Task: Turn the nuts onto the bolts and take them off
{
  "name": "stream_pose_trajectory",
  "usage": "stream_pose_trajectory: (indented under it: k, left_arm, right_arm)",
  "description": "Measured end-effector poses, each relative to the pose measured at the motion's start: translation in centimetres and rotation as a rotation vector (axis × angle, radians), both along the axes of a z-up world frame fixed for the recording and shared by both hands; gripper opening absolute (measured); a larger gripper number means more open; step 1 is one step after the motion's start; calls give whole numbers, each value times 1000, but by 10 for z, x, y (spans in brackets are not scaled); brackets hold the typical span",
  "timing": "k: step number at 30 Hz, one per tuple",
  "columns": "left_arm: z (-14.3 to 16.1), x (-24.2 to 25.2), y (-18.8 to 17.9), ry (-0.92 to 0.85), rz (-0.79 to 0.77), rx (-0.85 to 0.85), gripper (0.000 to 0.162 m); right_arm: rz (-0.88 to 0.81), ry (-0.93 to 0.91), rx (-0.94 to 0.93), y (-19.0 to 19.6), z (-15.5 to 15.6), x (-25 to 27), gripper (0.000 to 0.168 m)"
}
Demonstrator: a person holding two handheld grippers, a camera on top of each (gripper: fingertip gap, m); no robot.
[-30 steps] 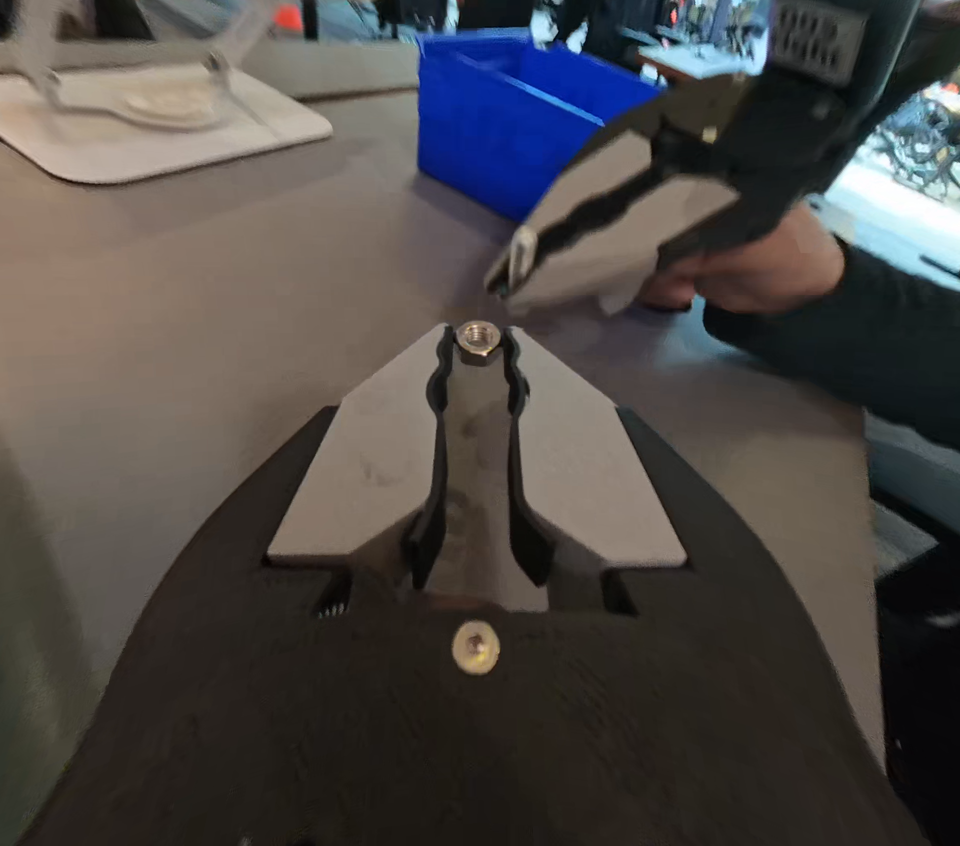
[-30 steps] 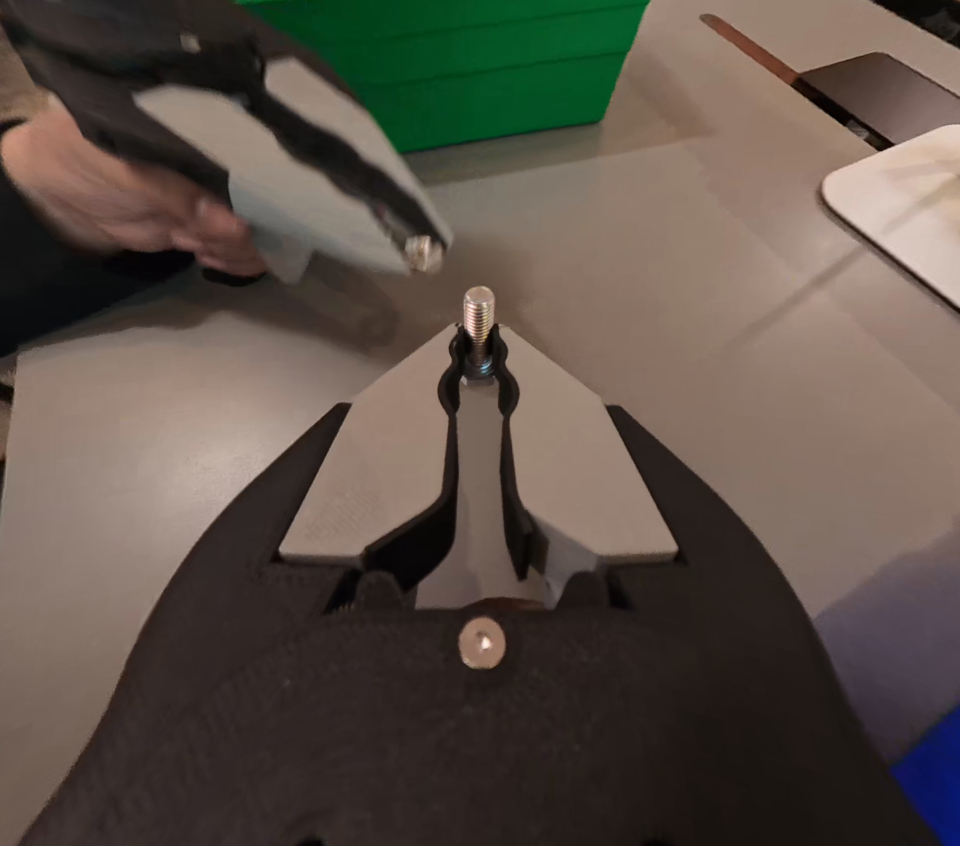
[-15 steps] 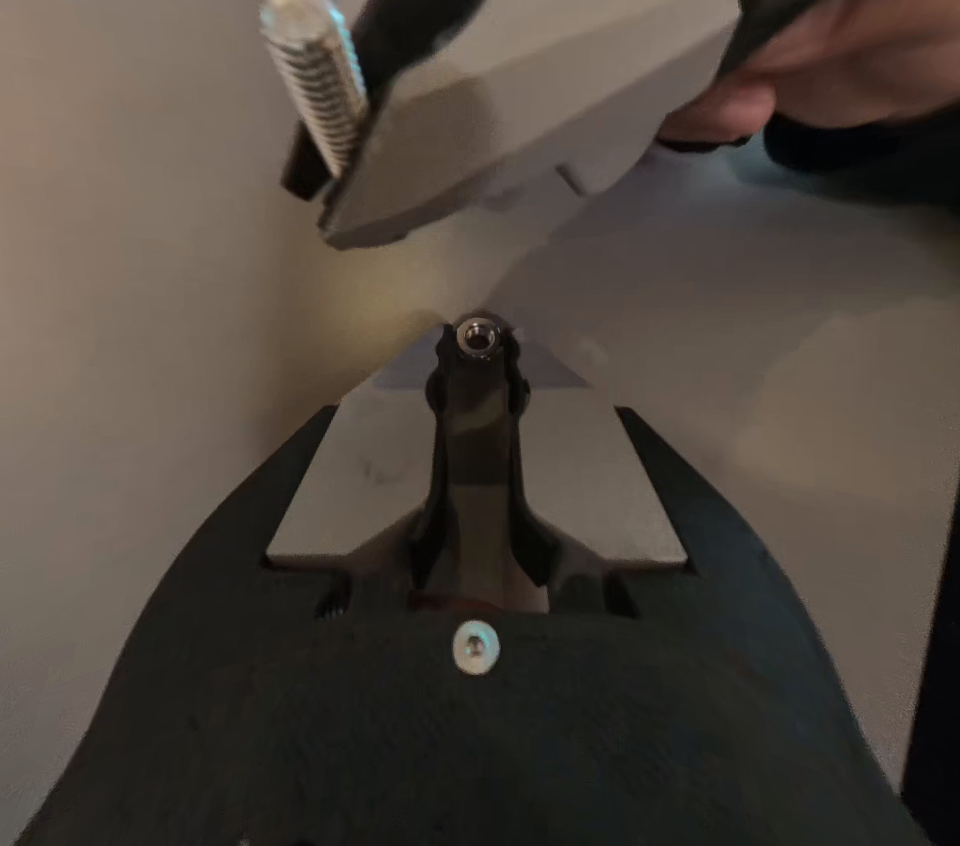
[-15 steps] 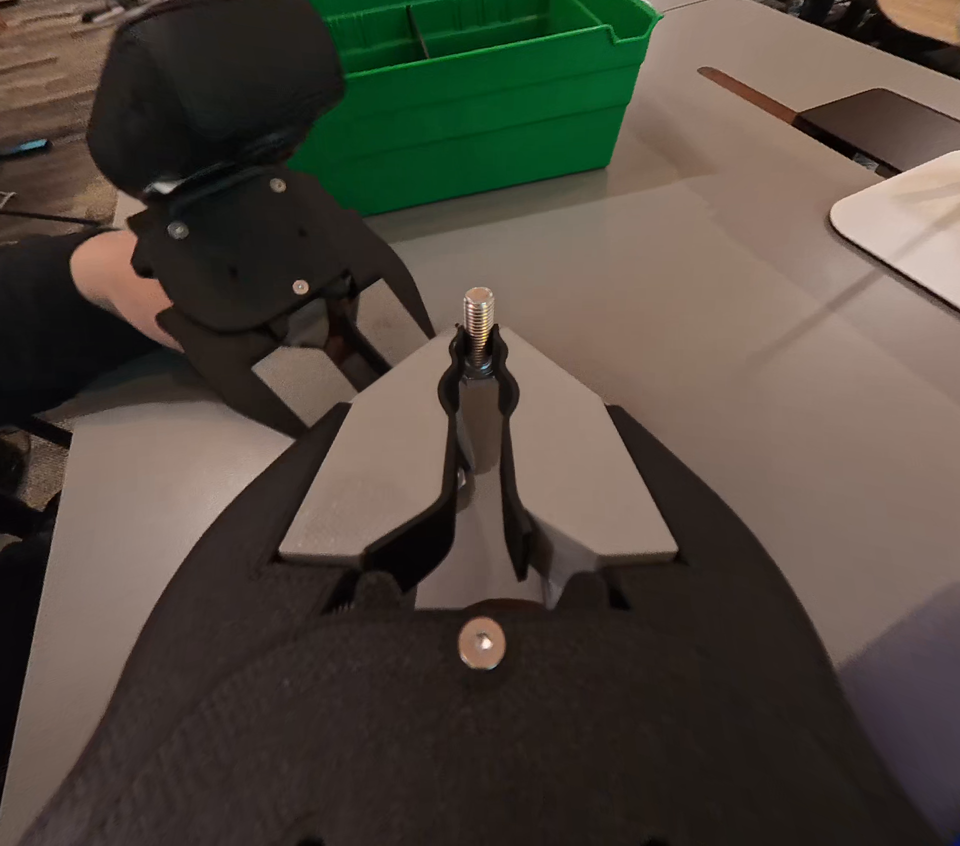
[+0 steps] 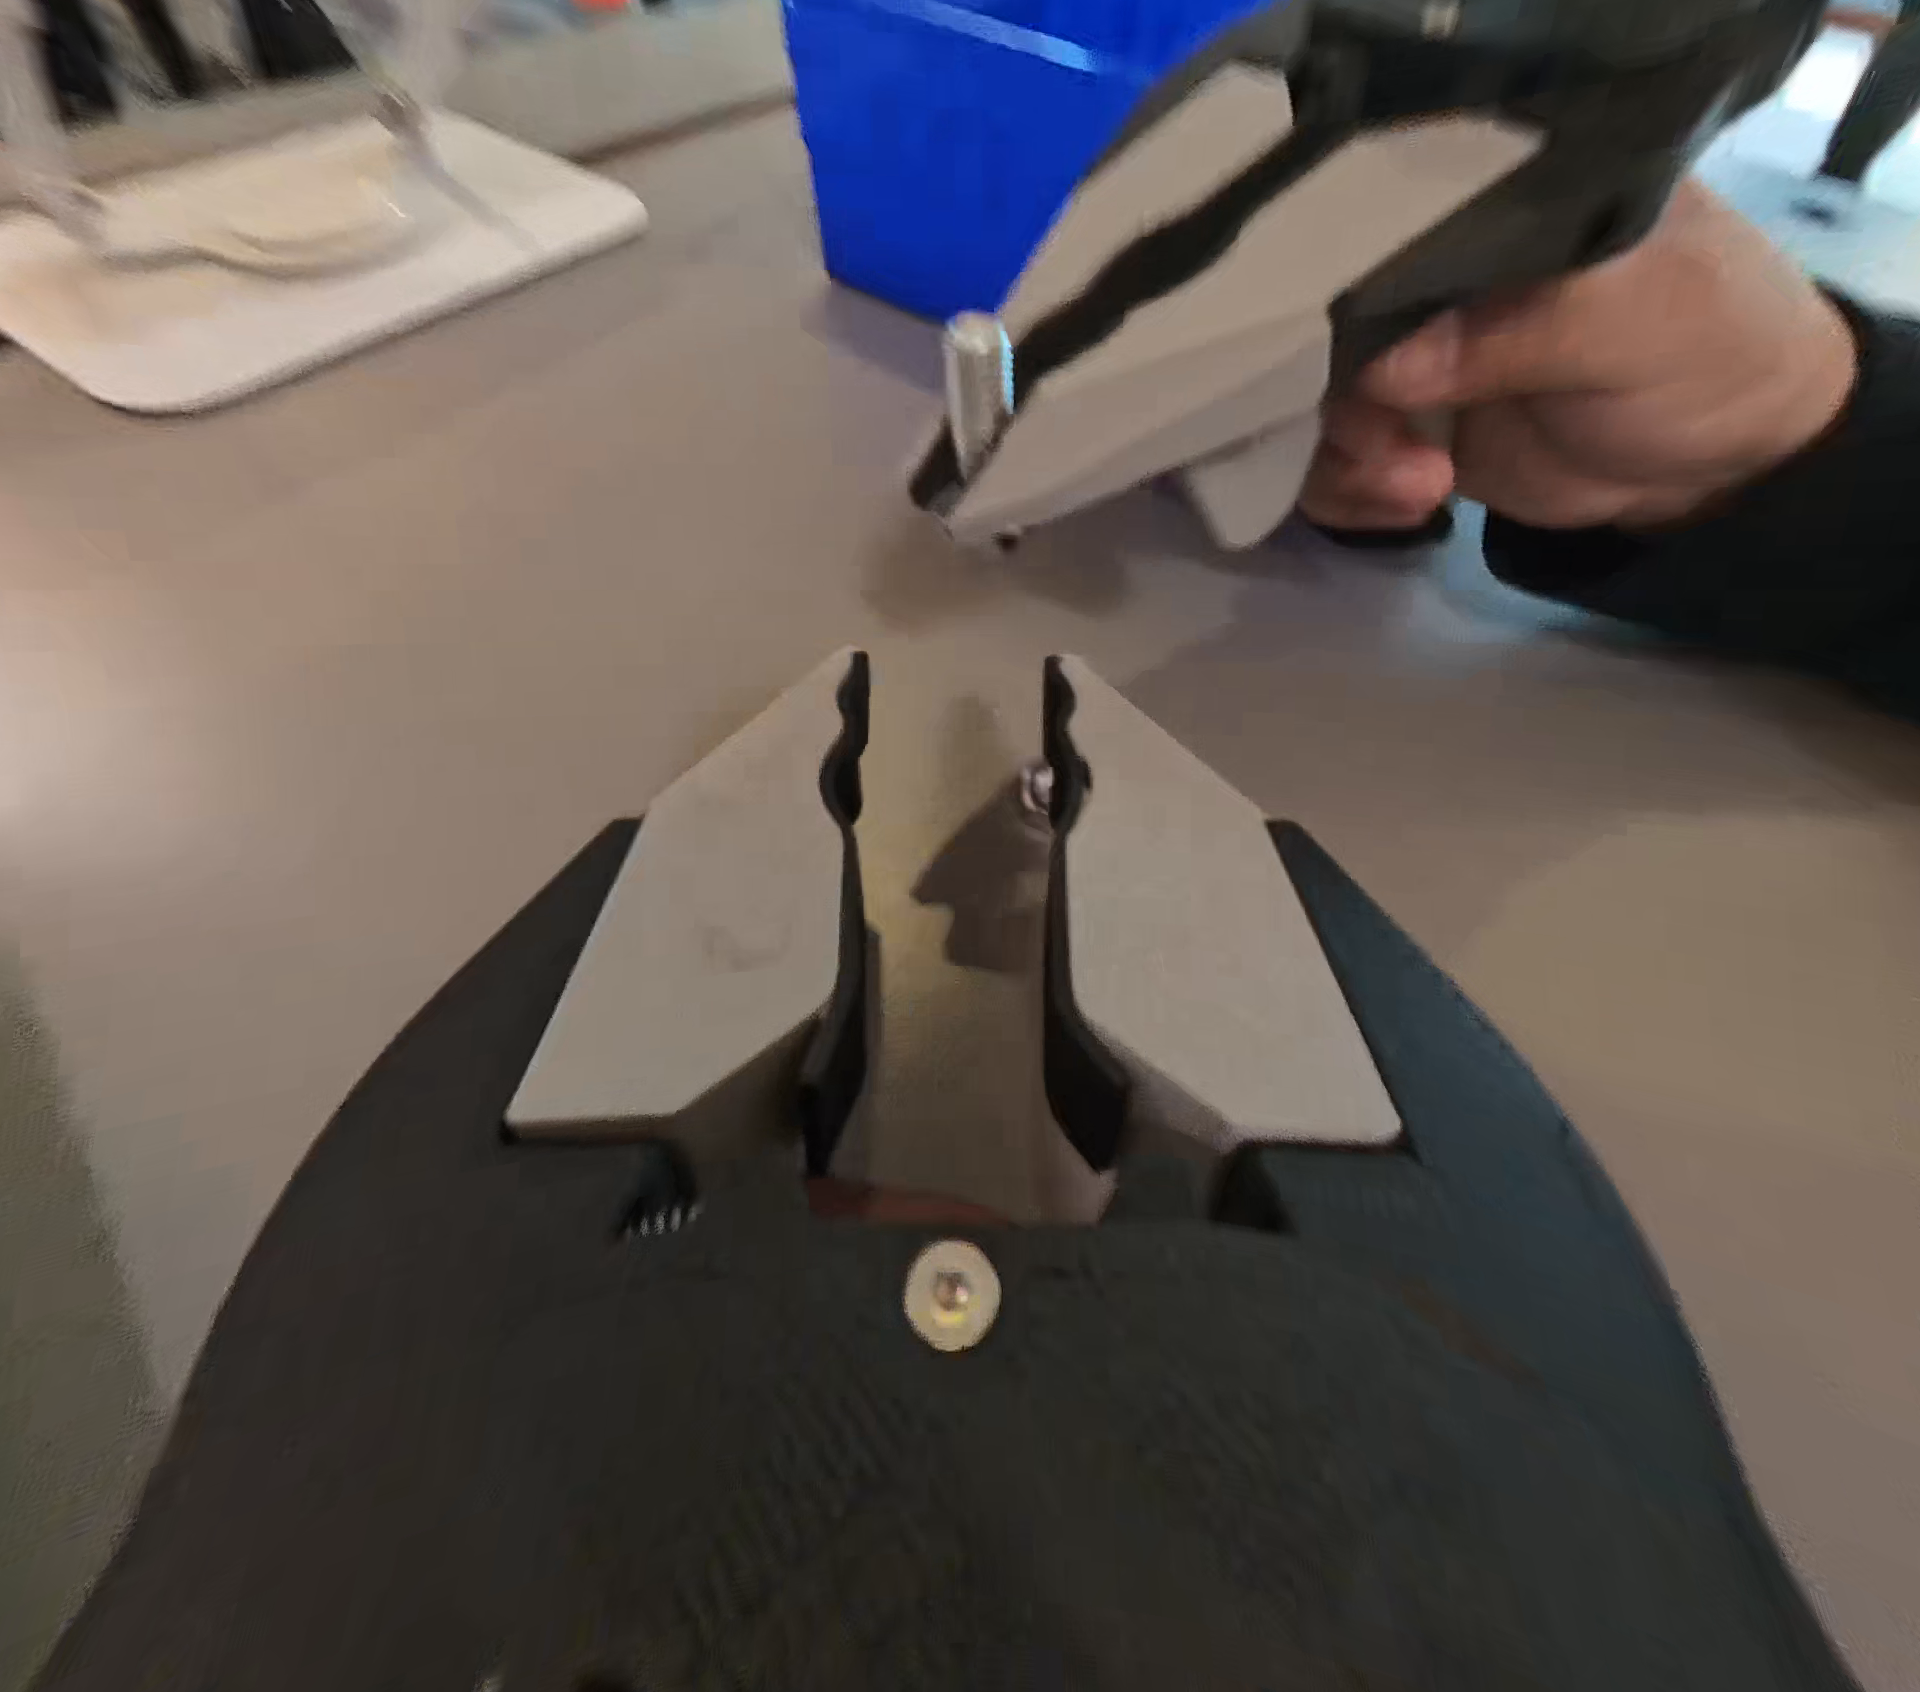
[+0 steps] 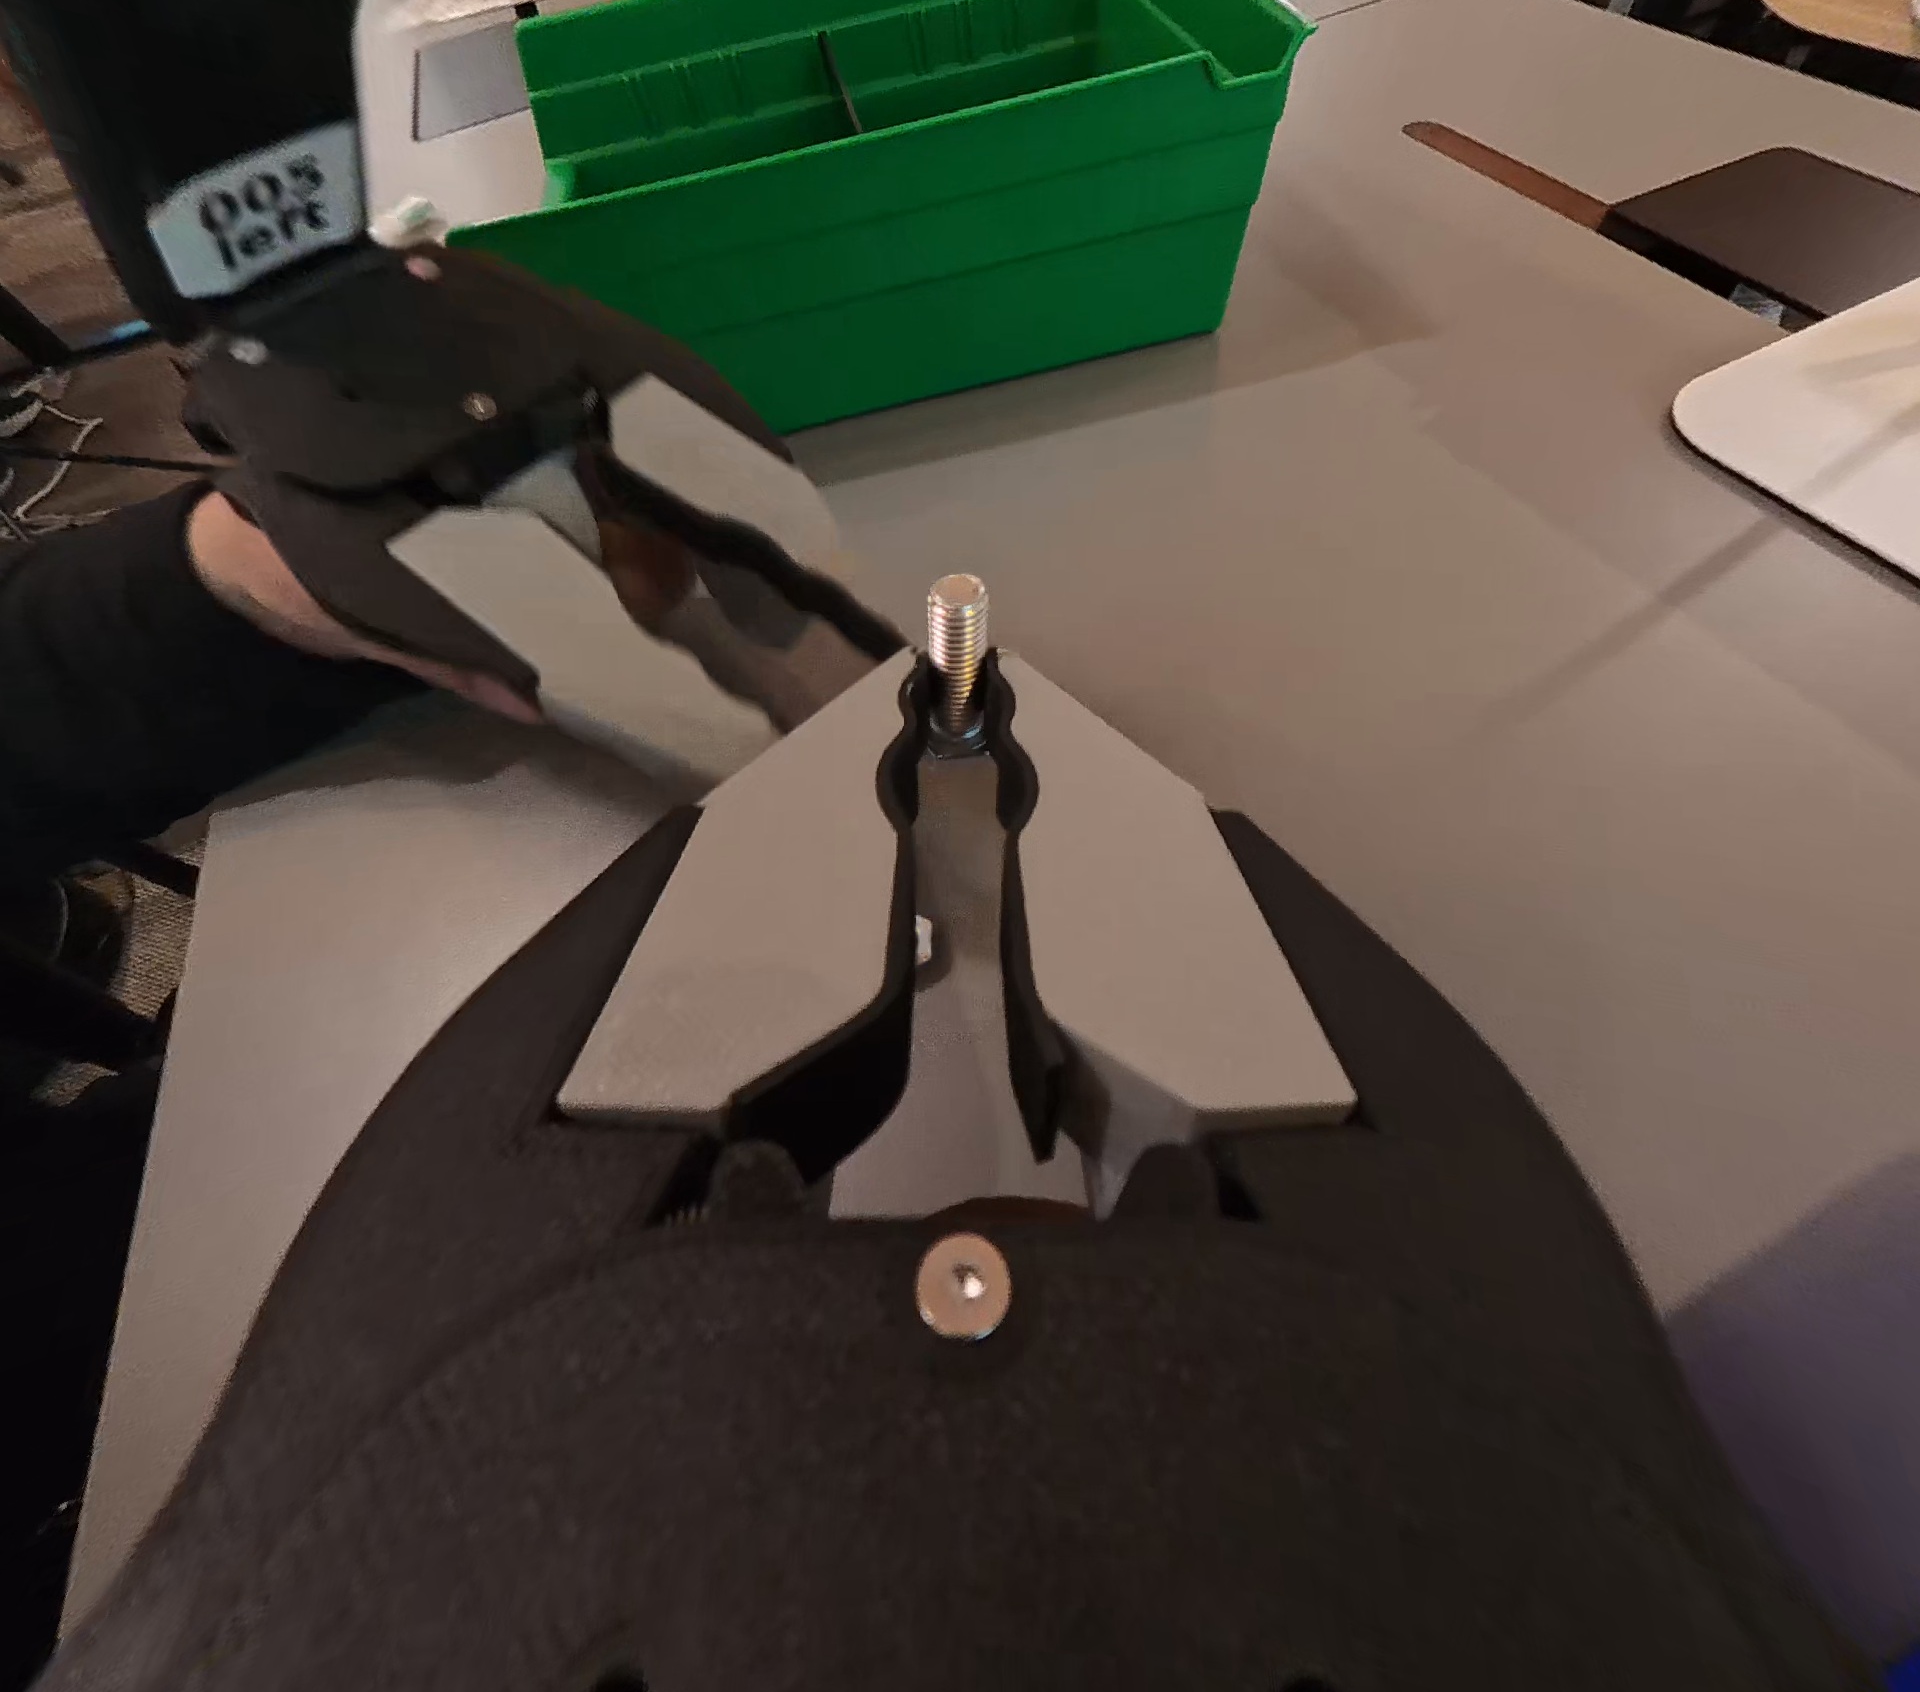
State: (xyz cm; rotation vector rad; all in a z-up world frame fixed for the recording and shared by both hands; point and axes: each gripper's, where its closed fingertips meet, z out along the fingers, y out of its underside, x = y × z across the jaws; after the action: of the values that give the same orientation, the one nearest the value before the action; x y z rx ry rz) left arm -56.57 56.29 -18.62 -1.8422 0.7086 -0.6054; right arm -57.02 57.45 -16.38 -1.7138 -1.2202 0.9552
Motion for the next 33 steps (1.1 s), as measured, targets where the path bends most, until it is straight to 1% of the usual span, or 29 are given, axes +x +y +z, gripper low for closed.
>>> stream_pose_trajectory:
  k: [3,5,6,8,10,14,15,19,21,23,29,33]
  left_arm:
    - [31,-12,3,-164,29,81,20]
    - [42,-9,-1,-256,-6,75,19]
    - [44,-8,-1,-261,-5,78,20]
    - [40,-7,0,-223,0,89,23]
    - [36,-3,-1,-186,-7,96,21]
    - [35,2,-4,-173,-33,106,8]
    - [34,2,-4,-174,-37,104,7]
    - [32,1,-5,-135,-43,115,7]
    - [33,0,-5,-160,-43,98,6]
    - [35,-1,-5,-187,-44,87,6]
    - [37,-1,-5,-175,-39,100,6]
    - [35,-3,-4,-158,-27,104,7]
  right_arm:
    - [-23,-48,49,4,-6,1,6]
    - [-25,-83,96,3,-10,-1,6]
    - [-17,-99,114,0,-12,-3,6]
    - [1,-120,146,-6,-14,-7,6]
    - [25,-128,165,-13,-14,-11,6]
    - [39,-137,188,-17,-14,-13,6]
    - [43,-137,186,-18,-15,-13,6]
    - [67,-124,147,-20,-17,-14,7]
    - [84,-108,93,-23,-18,-15,11]
    - [86,-88,71,-21,-15,-13,11]
    - [103,-74,62,-21,-13,-11,10]
    - [96,-83,81,-21,-14,-13,13]
